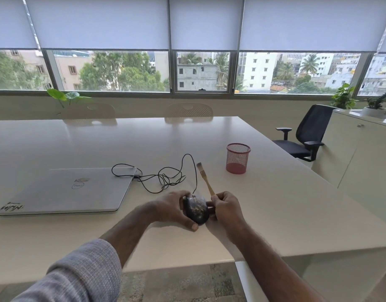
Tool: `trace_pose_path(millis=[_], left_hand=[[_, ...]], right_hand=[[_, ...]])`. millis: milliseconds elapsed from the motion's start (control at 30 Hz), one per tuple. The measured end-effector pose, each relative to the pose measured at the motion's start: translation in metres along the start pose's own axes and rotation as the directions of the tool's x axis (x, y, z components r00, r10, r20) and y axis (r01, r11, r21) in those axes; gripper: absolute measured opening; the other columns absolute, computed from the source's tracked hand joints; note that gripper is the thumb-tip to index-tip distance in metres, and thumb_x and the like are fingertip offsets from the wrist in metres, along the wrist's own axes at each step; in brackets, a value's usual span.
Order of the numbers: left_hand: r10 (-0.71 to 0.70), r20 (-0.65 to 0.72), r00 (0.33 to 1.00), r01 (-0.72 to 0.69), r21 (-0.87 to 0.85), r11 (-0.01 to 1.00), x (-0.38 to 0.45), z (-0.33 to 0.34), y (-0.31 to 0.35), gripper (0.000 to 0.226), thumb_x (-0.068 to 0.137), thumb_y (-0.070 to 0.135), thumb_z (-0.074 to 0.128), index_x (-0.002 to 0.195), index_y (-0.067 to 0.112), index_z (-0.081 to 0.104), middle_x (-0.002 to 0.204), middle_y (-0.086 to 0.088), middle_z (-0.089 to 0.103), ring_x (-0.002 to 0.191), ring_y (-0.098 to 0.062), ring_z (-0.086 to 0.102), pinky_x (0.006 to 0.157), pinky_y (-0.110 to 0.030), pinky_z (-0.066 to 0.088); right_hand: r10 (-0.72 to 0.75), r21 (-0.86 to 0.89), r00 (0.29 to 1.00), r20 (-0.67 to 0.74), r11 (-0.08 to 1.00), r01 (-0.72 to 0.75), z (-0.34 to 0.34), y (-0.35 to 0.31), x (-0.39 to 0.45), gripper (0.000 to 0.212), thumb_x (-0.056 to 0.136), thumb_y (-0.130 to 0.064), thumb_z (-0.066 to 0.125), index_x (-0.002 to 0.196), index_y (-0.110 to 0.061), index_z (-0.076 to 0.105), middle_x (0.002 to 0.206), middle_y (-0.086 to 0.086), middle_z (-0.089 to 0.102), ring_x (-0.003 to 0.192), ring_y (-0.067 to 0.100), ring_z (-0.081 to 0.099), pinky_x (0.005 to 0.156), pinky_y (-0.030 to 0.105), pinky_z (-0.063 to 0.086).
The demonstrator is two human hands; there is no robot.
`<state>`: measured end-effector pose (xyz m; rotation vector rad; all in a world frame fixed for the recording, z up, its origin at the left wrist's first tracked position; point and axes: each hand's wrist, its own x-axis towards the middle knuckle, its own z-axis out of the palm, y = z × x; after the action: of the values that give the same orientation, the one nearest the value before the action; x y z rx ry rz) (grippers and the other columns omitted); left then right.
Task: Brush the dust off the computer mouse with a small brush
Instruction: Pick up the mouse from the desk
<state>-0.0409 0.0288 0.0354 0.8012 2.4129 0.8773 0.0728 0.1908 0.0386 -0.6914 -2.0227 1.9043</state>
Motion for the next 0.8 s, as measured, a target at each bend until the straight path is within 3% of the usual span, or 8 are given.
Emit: trace_pose_path(millis=[200,333,500,800], left_hand=[[0.022,-0.095,0.995,-0.010,0.122,0.992,-0.018,0.012,0.004,0.137,0.033,0.075,0.090,0.151,0.021,0.045,0.131,0.010,0.039,0.123,-0.015,0.047,0.113,-0.027,0.040],[0.045,-0.147,0.988,-0.020,0.167,0.986,-0.031,0.019,0.007,0.134,0.034,0.076,0.086,0.149,0.018,0.047,0.133,0.009,0.042,0.125,-0.019,0.048,0.114,-0.041,0.046],[0.080,-0.193,0.978,-0.049,0.157,0.986,-0.052,0.030,0.010,0.132,0.036,0.077,0.084,0.148,0.017,0.047,0.132,0.006,0.050,0.122,-0.020,0.048,0.111,-0.044,0.048],[0.114,-0.265,0.957,-0.072,0.166,0.984,-0.084,0.056,0.018,0.126,0.046,0.074,0.070,0.153,0.017,0.038,0.143,0.001,0.045,0.127,-0.019,0.039,0.112,-0.038,0.039]], right_hand=[[-0.004,0.009,1.000,-0.001,1.000,0.004,-0.004,0.001,-0.008,0.017,0.105,-0.012,0.049,0.093,-0.006,0.058,0.103,0.024,0.074,0.072,0.026,0.063,0.066,0.040,0.054],[0.009,0.004,1.000,0.027,1.000,-0.009,-0.007,0.002,-0.018,0.016,0.106,-0.014,0.048,0.095,-0.007,0.058,0.103,0.022,0.074,0.084,0.033,0.067,0.078,0.050,0.059],[0.013,0.013,0.999,0.048,1.000,-0.014,-0.012,0.003,-0.035,0.017,0.107,-0.013,0.047,0.094,-0.007,0.056,0.103,0.023,0.073,0.082,0.031,0.066,0.069,0.041,0.057],[-0.040,0.078,0.999,0.033,0.996,0.037,-0.022,0.001,-0.067,0.015,0.107,-0.010,0.047,0.098,-0.004,0.058,0.090,0.015,0.073,0.077,0.025,0.067,0.075,0.040,0.059]])
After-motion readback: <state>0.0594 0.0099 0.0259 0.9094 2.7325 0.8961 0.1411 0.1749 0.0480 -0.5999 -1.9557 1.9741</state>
